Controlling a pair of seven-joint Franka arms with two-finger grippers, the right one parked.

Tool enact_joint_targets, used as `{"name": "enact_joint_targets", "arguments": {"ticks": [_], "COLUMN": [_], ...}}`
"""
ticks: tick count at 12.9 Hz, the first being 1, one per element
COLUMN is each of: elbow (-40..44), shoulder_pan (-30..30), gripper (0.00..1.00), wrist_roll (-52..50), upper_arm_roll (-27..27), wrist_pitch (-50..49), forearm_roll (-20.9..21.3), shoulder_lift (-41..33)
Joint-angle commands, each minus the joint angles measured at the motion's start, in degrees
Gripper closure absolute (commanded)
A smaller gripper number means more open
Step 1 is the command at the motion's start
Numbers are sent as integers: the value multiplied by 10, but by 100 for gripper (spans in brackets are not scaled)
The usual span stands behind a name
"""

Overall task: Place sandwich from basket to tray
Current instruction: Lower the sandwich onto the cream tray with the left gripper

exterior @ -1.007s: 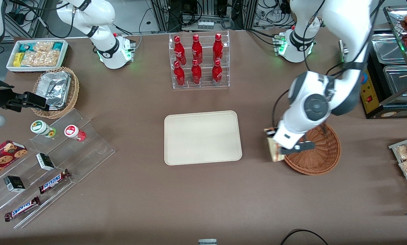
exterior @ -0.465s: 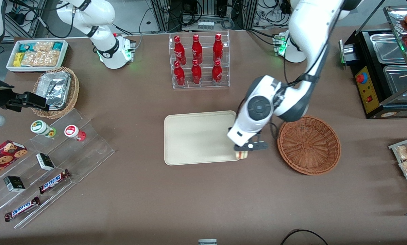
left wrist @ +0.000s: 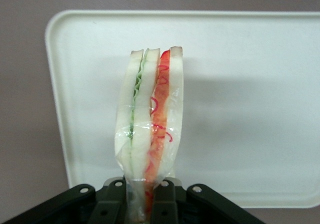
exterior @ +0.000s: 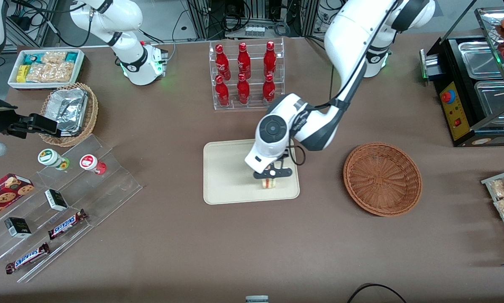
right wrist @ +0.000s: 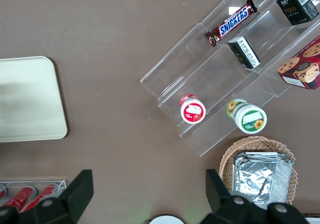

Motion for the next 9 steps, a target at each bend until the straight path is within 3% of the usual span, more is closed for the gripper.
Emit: {"name": "enact_joint_targets", "arguments": {"ticks": [1, 9], "elbow": [28, 56], "shoulder_pan": [-25, -46], "gripper": [96, 96], "wrist_roll": [-16, -58], "upper_arm_roll": [8, 10], "wrist_pitch": [-7, 5], "forearm_roll": [-14, -8], "shoulder_lift": [20, 62]}}
